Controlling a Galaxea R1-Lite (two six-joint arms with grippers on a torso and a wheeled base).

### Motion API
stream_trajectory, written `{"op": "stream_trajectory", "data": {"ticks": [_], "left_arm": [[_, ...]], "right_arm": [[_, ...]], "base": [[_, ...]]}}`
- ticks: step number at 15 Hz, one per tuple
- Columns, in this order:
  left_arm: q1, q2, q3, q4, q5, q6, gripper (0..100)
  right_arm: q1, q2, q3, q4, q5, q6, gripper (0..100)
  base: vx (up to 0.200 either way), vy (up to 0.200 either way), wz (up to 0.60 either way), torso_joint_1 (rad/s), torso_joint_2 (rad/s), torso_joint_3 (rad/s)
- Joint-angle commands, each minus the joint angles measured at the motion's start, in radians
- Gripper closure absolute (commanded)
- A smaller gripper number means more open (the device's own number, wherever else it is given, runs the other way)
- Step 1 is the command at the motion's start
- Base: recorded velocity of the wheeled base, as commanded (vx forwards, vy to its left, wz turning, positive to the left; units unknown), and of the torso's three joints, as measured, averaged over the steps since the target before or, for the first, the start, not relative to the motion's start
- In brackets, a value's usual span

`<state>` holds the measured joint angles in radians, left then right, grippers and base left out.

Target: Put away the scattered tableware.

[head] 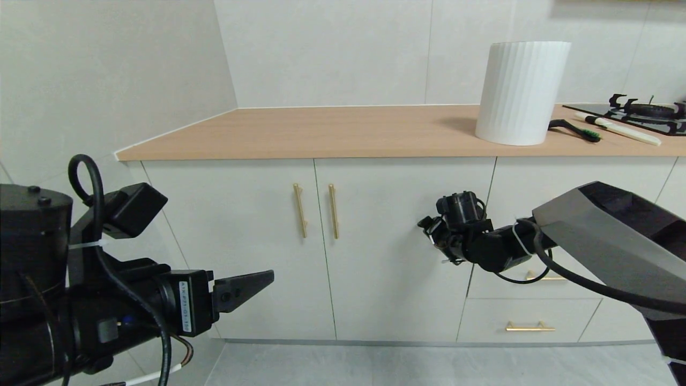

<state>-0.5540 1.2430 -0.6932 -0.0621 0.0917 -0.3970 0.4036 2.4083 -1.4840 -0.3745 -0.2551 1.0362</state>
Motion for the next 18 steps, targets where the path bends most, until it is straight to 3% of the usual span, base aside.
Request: {"op": "stream_trajectory", "data": {"ticks": [1, 6, 9, 11, 14, 16, 18], "left_arm": [[0.000, 0.001, 0.000, -0.001, 0.000, 0.000, 0], [0.000, 0.001, 0.000, -0.001, -0.001, 0.000, 0], [0.000, -0.005, 0.000, -0.001, -0.001, 0.000, 0], [0.002, -0.027, -0.002, -0.002, 0.000, 0.001, 0], [0.016, -0.108, 0.003, -0.002, 0.003, 0.010, 0], [0.017, -0.168, 0.024, -0.001, 0.019, 0.018, 0], [0.080, -0.327, 0.119, -0.001, 0.056, 0.102, 0]], "right_arm": [[-0.003, 0.006, -0.005, -0.004, -0.003, 0.001, 0], [0.020, -0.074, 0.073, -0.004, 0.025, -0.004, 0], [0.061, -0.310, 0.321, -0.017, 0.286, -0.079, 0], [0.084, -0.439, 0.441, -0.020, 0.344, -0.194, 0], [0.093, -0.718, 0.631, -0.020, 0.261, -0.350, 0], [0.090, -0.851, 0.699, -0.020, 0.220, -0.378, 0], [0.089, -1.137, 0.866, -0.018, 0.094, -0.476, 0]], "base": [[0.000, 0.000, 0.00, 0.000, 0.00, 0.000], [0.000, 0.000, 0.00, 0.000, 0.00, 0.000], [0.000, 0.000, 0.00, 0.000, 0.00, 0.000], [0.000, 0.000, 0.00, 0.000, 0.00, 0.000], [0.000, 0.000, 0.00, 0.000, 0.00, 0.000], [0.000, 0.000, 0.00, 0.000, 0.00, 0.000], [0.000, 0.000, 0.00, 0.000, 0.00, 0.000]]}}
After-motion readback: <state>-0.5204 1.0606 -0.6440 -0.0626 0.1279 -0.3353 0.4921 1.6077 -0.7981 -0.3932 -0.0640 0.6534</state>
